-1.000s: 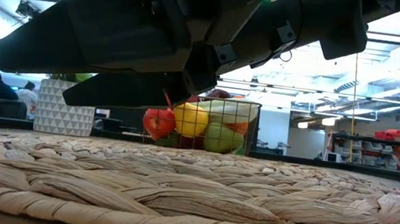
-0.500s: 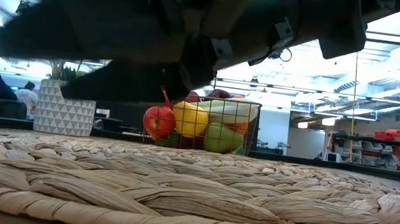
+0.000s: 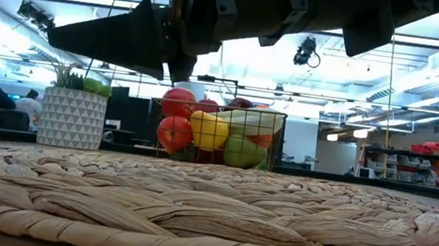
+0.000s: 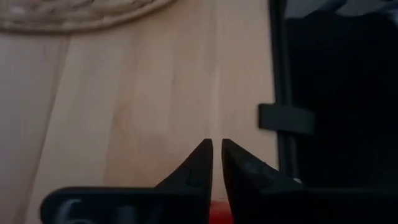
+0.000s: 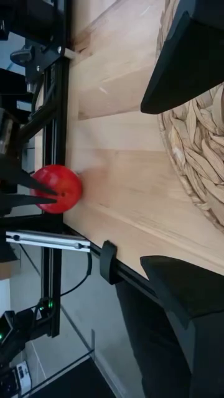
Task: Build produce basket
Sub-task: Put the apple into the wire basket
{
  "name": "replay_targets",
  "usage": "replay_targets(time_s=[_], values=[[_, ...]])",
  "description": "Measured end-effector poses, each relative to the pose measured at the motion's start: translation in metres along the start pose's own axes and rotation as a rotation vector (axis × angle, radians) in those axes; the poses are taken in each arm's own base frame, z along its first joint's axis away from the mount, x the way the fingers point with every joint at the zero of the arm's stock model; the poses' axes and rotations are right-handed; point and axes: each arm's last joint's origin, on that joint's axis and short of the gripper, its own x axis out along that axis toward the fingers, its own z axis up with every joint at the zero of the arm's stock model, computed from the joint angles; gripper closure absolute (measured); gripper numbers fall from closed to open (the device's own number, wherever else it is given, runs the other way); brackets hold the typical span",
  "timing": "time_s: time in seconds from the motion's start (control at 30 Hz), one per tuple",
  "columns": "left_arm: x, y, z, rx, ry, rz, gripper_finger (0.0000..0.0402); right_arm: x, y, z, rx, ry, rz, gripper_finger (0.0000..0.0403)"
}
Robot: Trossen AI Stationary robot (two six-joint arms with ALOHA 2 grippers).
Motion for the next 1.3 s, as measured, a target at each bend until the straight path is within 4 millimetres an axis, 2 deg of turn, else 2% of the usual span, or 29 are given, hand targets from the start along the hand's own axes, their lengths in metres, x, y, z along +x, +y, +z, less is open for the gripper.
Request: replay_targets(time_s=[0.23, 0.43, 0.57, 0.8, 1.17, 1.3], values=[[-0.026, -0.008, 0.019, -0.016, -0.005, -0.076, 0.038, 0.0, 0.0, 0.0, 0.003, 0.0, -0.001, 0.0007], [-0.053, -0.019, 0.033, -0.094, 0.203, -0.07, 0.0393, 0.0, 0.0, 0.0, 0.002, 0.002, -0.001, 0.0007], [-0.064, -0.016, 0.036, -0.228, 0.344, 0.023, 0.0395, 0.0, 0.0, 0.0, 0.001, 0.004, -0.001, 0.0007], [-0.053, -0.009, 0.022, -0.359, 0.51, 0.086, 0.0394, 0.0, 0.0, -0.002, -0.004, 0.024, -0.004, 0.0007], [-0.028, -0.002, 0.013, -0.462, 0.584, 0.032, 0.0393, 0.0, 0.0, -0.003, -0.002, 0.026, -0.004, 0.0007], [-0.019, 0.003, 0.011, -0.421, 0.582, 0.057, 0.0393, 0.0, 0.0, -0.003, -0.003, 0.03, -0.004, 0.0007]])
